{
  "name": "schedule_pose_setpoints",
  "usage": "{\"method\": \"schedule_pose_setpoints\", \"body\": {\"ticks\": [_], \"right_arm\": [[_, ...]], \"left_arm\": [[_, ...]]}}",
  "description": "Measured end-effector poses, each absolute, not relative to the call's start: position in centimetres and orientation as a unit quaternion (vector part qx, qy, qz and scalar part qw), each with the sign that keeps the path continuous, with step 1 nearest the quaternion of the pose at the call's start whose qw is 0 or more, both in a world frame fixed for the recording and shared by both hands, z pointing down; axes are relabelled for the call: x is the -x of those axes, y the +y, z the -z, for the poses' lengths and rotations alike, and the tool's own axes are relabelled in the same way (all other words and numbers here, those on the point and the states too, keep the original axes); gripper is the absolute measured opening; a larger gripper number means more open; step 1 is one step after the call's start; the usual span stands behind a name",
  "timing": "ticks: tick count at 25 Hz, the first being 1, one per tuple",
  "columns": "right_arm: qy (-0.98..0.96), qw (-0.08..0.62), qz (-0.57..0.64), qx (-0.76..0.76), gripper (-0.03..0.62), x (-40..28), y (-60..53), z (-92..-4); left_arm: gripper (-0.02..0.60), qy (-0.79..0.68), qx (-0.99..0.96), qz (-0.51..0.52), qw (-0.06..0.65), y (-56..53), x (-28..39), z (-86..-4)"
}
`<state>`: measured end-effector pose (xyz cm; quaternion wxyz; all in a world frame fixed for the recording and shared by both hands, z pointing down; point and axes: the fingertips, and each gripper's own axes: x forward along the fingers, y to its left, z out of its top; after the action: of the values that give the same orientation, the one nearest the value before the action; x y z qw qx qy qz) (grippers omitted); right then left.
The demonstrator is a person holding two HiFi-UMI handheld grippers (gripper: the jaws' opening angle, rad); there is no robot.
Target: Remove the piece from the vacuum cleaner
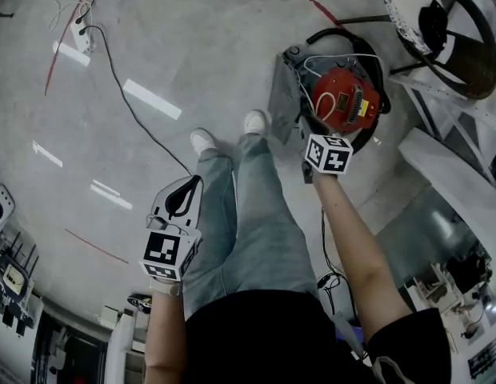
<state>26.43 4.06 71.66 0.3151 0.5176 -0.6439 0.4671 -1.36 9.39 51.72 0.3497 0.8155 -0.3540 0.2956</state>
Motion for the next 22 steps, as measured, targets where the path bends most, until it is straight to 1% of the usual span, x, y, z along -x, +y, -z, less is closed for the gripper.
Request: {"method": "schedule_pose_setpoints", "body": {"ticks": [5, 14, 22], "right_arm": [[-0.626, 0.331, -0.467, -0.53, 0.081, -27.1, 4.3, -75.3], [-0.603, 0.351, -0.465, -0.544, 0.085, -28.0, 4.2, -79.8], [-0.569, 0.403, -0.429, -0.574, 0.087, -28.1, 4.1, -80.8]], "left_arm": [[0.018, -0.362, -0.794, -0.278, 0.401, 10.2, 1.4, -55.1], [0.018, -0.359, -0.777, -0.276, 0.436, 11.3, 2.4, -59.5], [0.018, -0.347, -0.77, -0.28, 0.457, 12.7, 2.8, -61.8]]}}
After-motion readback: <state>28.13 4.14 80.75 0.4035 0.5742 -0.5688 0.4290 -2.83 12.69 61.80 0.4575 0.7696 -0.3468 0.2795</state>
